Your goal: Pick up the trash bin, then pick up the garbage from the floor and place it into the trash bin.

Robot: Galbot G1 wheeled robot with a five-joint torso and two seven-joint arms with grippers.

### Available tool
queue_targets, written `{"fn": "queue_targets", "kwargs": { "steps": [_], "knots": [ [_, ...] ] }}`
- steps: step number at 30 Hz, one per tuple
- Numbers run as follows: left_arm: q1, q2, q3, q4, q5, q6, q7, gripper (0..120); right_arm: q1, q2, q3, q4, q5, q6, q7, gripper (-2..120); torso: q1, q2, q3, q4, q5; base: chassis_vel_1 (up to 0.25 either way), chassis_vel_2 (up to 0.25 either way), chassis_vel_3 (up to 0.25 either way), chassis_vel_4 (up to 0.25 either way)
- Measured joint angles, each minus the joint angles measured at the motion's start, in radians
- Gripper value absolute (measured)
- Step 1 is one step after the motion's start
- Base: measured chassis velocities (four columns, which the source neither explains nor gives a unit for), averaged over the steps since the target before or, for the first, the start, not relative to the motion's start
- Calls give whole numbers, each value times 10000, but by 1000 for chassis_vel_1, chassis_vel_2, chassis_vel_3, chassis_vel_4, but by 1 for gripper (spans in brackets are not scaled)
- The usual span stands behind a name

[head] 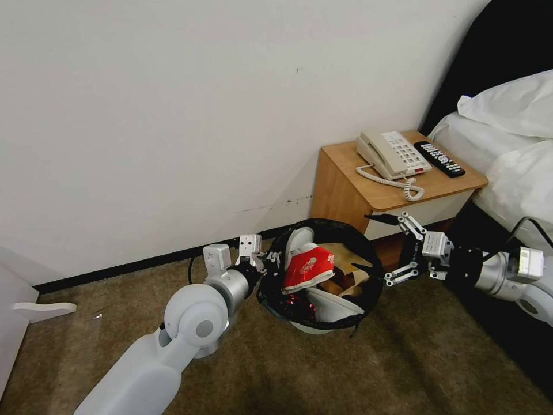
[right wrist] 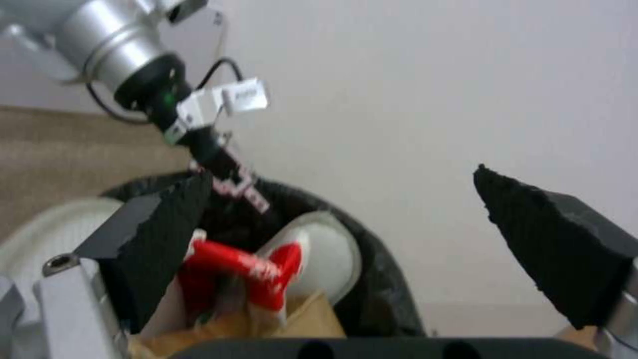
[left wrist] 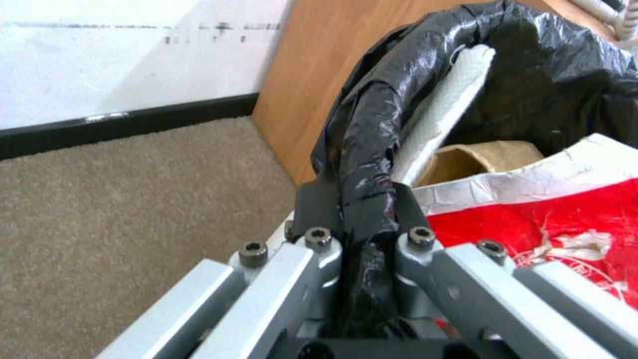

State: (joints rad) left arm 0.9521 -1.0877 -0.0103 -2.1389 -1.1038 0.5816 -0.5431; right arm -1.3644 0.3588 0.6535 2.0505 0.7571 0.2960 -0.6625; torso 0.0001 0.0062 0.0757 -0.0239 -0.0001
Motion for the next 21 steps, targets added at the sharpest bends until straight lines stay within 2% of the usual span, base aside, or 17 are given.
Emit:
{"fn": "queue_targets", "kwargs": {
  "steps": [10,21],
  "knots": [
    [236,40,-745,-133,-172,-15,0,4,161,790,516,35,294,143,240,100,0,0,0,0,-1,0,0,0,0],
    [345,58,-1176,-332,-310,-49,-50,4,-143,1879,618,-651,-248,542,202,100,0,0,0,1,0,0,0,0,0]
  ]
}}
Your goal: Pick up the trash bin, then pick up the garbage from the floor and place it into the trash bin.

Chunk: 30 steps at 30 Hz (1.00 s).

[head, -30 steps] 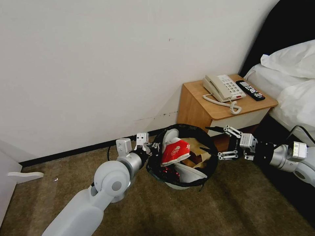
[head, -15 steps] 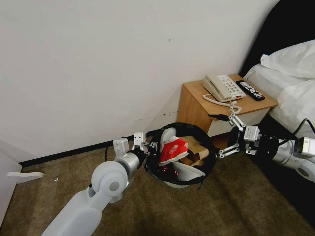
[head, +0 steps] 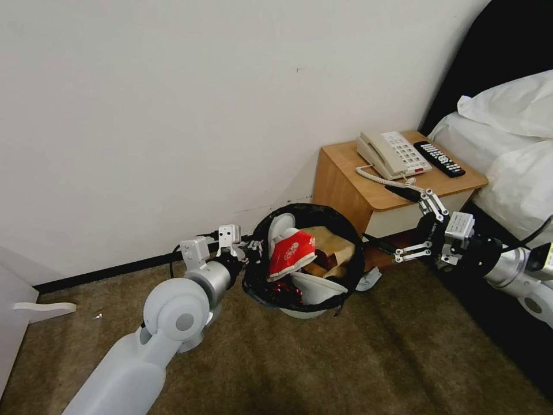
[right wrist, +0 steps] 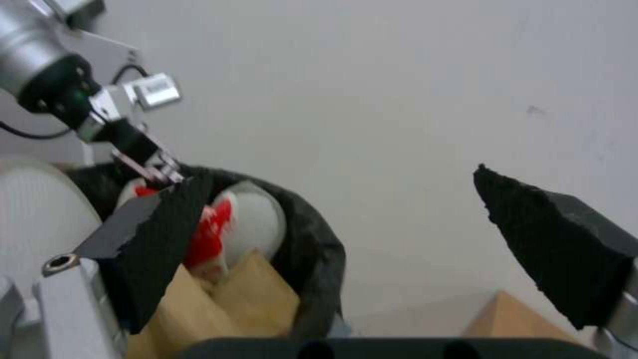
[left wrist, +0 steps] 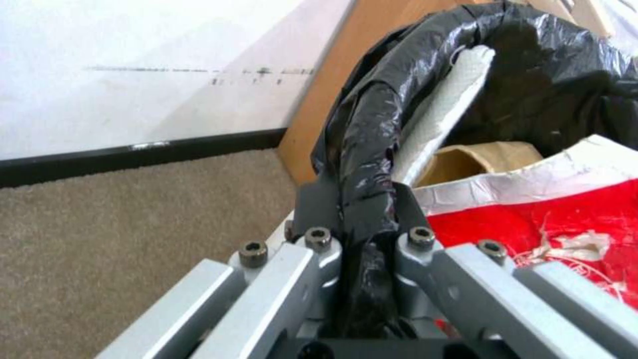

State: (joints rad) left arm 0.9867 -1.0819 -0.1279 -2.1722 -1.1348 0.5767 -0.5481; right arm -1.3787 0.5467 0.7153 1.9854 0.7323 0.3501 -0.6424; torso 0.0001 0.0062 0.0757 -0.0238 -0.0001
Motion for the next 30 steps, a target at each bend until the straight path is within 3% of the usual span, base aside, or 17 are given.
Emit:
{"fn": "queue_targets", "kwargs": {
  "steps": [20,30],
  "knots": [
    [143,78,-195,-143,0,-24,-23,4,-618,1680,-251,-1502,-1217,699,-349,100,0,0,-1,-1,1,0,0,0,0],
    [97,78,-211,-145,-12,-32,-20,4,-814,2070,-573,-2447,-1702,987,-464,100,0,0,-1,-1,1,0,0,0,0]
  ]
}}
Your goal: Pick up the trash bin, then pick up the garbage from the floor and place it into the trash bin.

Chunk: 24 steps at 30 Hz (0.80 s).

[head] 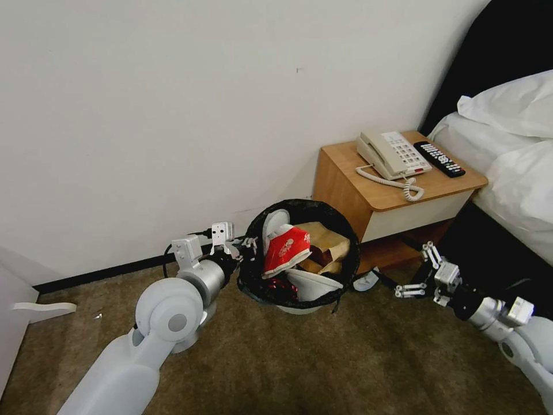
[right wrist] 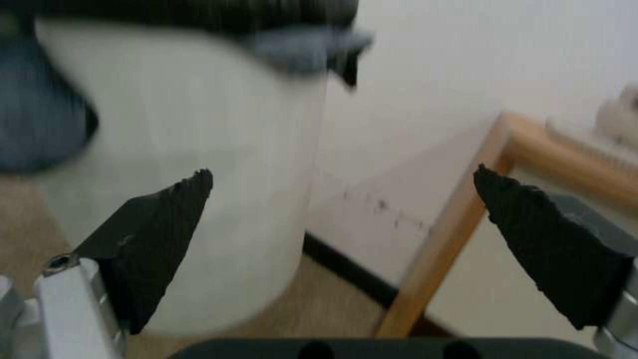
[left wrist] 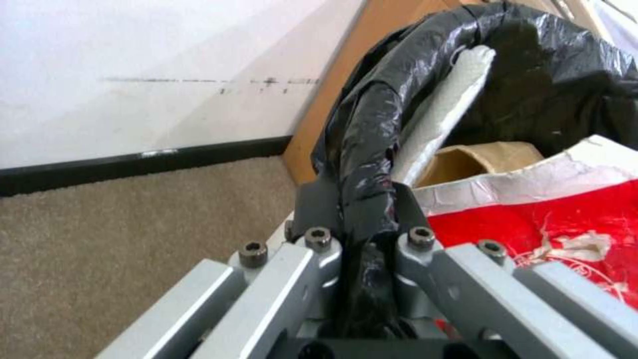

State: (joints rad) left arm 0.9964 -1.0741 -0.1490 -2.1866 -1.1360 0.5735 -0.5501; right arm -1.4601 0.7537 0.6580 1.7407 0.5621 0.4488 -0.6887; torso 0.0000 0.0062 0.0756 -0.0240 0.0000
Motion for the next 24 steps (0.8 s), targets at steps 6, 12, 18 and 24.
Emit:
{"fn": "queue_targets", "kwargs": {
  "steps": [6,12,18,24],
  "knots": [
    [-14,-1,-11,27,-11,0,13,4,89,235,-247,-814,-273,132,-72,100,0,0,0,0,0,0,0,0,0],
    [-12,-17,-5,41,-11,-4,26,4,323,476,-628,-1779,-538,250,-91,100,0,0,0,0,0,0,0,0,0],
    [1,-16,6,20,-8,-6,27,4,635,848,-1031,-2710,-749,364,-73,100,0,0,1,0,0,0,0,0,0],
    [59,5,-14,-53,-9,-9,20,4,792,1097,-1163,-3195,-787,338,156,100,0,0,1,1,0,0,0,0,0]
  ]
}}
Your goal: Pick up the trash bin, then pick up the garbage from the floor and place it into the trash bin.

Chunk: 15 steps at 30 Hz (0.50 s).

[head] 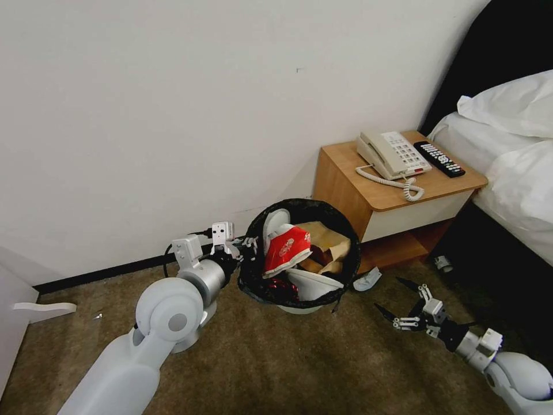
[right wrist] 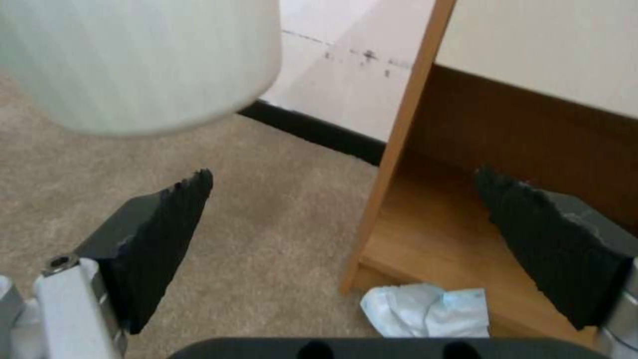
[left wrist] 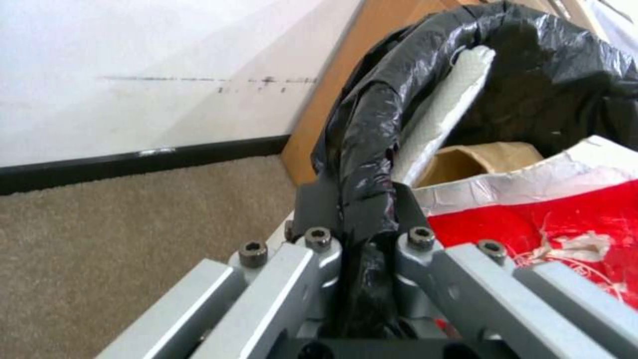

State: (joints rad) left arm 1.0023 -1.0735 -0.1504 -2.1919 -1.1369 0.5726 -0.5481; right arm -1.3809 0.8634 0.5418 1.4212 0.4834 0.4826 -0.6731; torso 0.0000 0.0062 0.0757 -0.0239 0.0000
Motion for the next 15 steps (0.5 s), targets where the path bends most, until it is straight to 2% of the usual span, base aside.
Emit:
{"fn": "queue_targets", "kwargs": {
  "steps": [15],
  "knots": [
    [80,-32,8,-142,34,-5,-65,4,-7,543,43,-546,-36,-319,548,100,0,0,0,0,0,0,0,0,0]
  ]
}}
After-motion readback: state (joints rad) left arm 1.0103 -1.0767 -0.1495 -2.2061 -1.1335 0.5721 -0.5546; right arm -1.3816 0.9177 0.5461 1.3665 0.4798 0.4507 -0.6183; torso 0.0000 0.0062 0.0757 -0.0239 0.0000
